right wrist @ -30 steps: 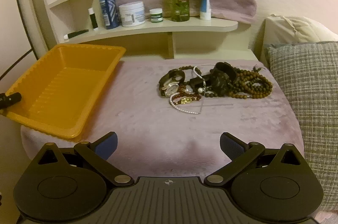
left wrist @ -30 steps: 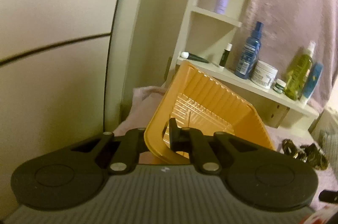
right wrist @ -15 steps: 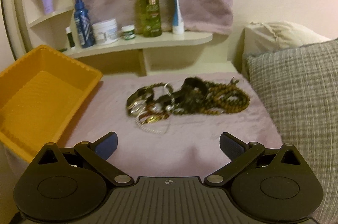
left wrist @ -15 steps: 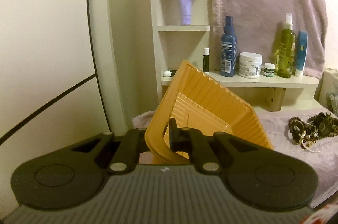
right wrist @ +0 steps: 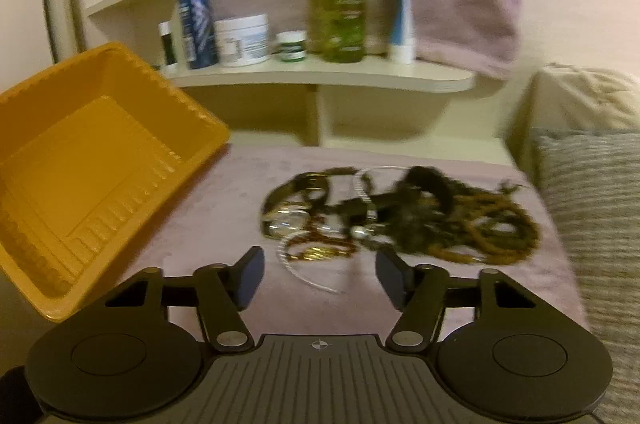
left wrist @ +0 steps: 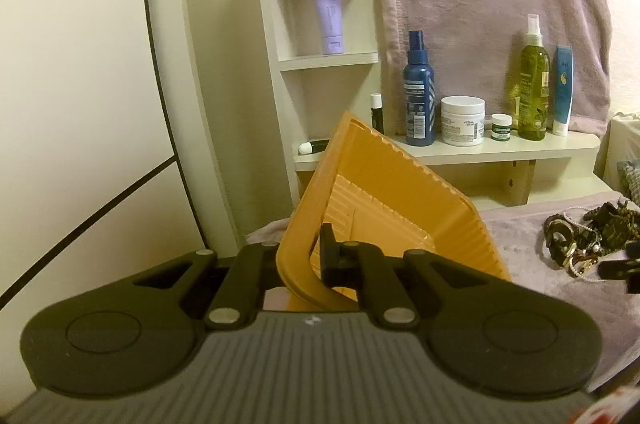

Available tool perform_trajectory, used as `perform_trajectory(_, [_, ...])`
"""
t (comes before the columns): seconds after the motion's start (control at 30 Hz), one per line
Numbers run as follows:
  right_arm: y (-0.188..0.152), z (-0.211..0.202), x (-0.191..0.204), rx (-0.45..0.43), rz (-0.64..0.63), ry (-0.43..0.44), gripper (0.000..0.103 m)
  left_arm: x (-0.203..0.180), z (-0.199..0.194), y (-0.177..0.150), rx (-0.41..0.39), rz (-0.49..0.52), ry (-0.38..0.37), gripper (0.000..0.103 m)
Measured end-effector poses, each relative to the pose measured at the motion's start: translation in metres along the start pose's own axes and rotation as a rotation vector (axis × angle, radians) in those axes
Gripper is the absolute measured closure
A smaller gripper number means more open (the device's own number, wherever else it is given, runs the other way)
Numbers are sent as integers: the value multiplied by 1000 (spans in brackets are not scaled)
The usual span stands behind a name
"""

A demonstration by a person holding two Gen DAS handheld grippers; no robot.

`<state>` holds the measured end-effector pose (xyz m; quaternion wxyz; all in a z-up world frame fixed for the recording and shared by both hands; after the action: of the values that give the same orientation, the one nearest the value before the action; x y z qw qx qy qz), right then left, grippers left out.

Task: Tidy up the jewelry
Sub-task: 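Close the right tool on the black-strap watch in the jewelry pile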

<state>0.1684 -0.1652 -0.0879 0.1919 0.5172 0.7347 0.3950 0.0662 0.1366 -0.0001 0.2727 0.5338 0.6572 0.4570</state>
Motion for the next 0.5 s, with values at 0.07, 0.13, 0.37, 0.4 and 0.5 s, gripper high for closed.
perform_trajectory(0.07, [3,10,4,3,-18,9,44,0,0,0,2,-1,-4,96])
perform_trajectory(0.13, [7,19,9,3,-49,17,44,-1,1,1,6,-3,-9,96])
perform_trajectory(0.37, [18,54,19,11,-147,14,43,0,3,2,11,-12,-17,96])
perform_trajectory(0.4, [18,59,19,19,-153,16,43,0,4,2,12,-14,-19,96])
perform_trajectory(0.5, [17,70,18,40,-164,14,43,1,4,2,12,-17,-20,96])
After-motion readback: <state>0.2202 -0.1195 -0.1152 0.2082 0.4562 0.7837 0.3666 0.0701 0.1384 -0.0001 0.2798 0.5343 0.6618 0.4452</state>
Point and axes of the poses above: each gripper's, at about its wrist camera, not at the fingertips, and z roughly the way its jaws point, x to its left, y to its top, the point moved 4 cm from there along z, roughly the way its jaws point, and after that the axes turned 2 degrees about x, right-handed, at the moved point
